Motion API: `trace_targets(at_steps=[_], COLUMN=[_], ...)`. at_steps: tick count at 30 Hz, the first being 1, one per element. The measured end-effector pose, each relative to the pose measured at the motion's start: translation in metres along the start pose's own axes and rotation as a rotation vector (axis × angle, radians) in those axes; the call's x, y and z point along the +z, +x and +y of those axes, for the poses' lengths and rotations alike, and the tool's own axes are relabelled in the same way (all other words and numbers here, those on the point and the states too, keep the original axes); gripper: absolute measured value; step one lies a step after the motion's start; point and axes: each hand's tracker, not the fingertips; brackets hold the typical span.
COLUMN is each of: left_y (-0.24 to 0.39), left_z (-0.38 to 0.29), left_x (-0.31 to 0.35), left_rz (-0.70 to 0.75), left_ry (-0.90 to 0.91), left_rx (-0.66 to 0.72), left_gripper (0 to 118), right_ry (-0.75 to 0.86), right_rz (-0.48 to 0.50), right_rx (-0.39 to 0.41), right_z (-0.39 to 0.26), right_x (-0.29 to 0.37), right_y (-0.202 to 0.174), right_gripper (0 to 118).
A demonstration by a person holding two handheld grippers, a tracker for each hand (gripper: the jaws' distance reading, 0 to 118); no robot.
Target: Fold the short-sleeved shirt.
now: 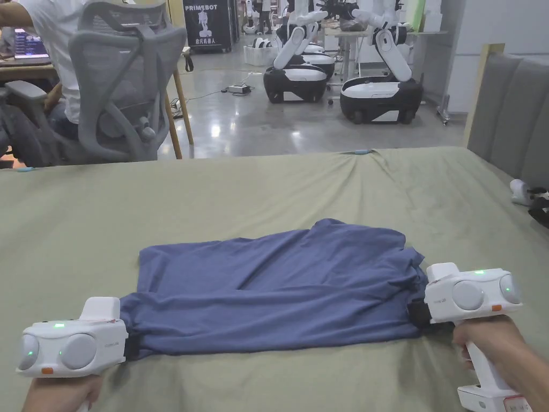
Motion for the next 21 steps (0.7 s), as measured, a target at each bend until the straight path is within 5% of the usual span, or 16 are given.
trace_targets(at_steps=[1, 12, 21], left_y=[0.001, -0.014, -0.018], left_z=[0.001, 0.005, -0.065], left_x=[0.000, 0.065, 0.137], left_rz=[0.004, -0.030, -0.066], left_ry=[0.000, 0.072, 0.061], left_rx=[-0.002, 0.007, -0.023], left_gripper=[3, 3, 3], right_ry=[-0.002, 0.042, 0.068], right_rz=[0.023, -0.002, 0.013], right_rx=[0.031, -0.009, -0.018], right_z=[0.000, -0.015, -0.104], right_x=[0.010, 0.075, 0.145], right_y=[-0.009, -0.007, -0.009], right_gripper=[6, 6, 6])
